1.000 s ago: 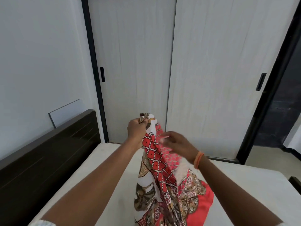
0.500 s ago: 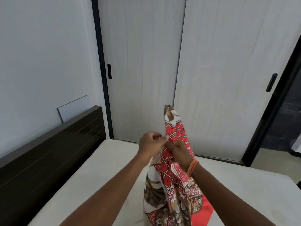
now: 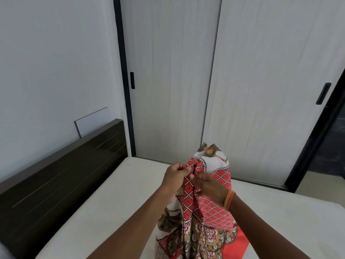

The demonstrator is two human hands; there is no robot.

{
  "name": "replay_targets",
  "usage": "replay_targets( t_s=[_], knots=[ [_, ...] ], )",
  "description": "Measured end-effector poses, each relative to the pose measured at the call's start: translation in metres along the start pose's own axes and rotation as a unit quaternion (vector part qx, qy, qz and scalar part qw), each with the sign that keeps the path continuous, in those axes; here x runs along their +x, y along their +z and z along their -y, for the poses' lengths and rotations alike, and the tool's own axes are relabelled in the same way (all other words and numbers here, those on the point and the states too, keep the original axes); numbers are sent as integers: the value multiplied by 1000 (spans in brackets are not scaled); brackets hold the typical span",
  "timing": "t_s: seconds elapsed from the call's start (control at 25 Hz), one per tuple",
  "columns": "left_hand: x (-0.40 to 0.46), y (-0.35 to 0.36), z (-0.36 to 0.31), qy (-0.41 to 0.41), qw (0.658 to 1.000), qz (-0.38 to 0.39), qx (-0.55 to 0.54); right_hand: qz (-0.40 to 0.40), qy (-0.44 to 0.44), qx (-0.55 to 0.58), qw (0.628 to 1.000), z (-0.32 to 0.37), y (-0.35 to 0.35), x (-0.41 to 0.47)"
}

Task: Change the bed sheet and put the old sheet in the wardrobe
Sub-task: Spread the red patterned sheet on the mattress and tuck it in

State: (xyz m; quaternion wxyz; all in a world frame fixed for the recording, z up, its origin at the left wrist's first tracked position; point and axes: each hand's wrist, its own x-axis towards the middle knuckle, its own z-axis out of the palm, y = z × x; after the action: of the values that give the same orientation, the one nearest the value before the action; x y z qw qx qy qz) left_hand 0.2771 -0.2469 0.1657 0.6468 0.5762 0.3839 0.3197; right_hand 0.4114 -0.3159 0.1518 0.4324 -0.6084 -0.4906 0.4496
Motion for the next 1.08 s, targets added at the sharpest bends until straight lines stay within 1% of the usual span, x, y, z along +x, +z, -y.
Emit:
replay_targets(
  t_s=[0.08,0.12,0.16,0.24,0.28,0.32,0.36,0.4,0.44,0.48,0.52,0.56,0.6,0.64,0.68,0.76,0.84,0.92,1.0,1.08],
  knots=[
    [-1,-8,4,-22,998,30,-41,-22,20,45,999,-8,-5,-6],
    [0,-10,6,-25,999,27,-35,-47,27,65,996,-12,-7,-9],
    [2,-13,8,-23,999,6,-22,-82,36,85,992,-16,-9,-9],
    [12,-22,11,-26,997,-74,-5,-157,62,119,978,-29,-20,-8],
    [16,-29,10,-32,993,-113,-15,-204,81,137,966,-35,-29,-7],
    [21,-39,8,-36,988,-145,-35,-263,101,167,945,-41,-43,-6],
    [25,-49,5,-37,984,-166,-52,-322,116,212,915,-46,-60,-5],
    [27,-58,3,-30,983,-178,-44,-373,128,250,884,-49,-78,-4],
    [28,-63,0,-10,983,-185,9,-415,125,249,866,-51,-94,-5],
    [29,-66,-3,32,975,-190,111,-454,114,172,867,-54,-109,-3],
    [28,-67,-5,88,954,-184,221,-476,99,60,872,-52,-120,-3],
    [27,-65,-7,145,925,-176,303,-485,76,-51,870,-49,-126,-4],
    [27,-63,-7,181,901,-171,354,-484,51,-133,864,-45,-129,-6],
    [28,-63,-6,199,887,-177,376,-470,35,-189,862,-42,-131,-8],
    [29,-65,-5,200,884,-191,376,-446,32,-236,863,-39,-133,-11],
    [31,-70,-2,179,884,-225,369,-395,59,-331,855,-40,-138,-14],
    [33,-74,3,190,865,-256,387,-371,86,-370,847,-43,-141,-15],
    [36,-75,7,214,843,-275,409,-377,104,-378,839,-48,-140,-13],
    [39,-77,10,217,836,-280,420,-383,109,-360,844,-50,-136,-10],
    [39,-83,15,210,836,-292,414,-393,121,-332,849,-50,-139,-9]
  ],
)
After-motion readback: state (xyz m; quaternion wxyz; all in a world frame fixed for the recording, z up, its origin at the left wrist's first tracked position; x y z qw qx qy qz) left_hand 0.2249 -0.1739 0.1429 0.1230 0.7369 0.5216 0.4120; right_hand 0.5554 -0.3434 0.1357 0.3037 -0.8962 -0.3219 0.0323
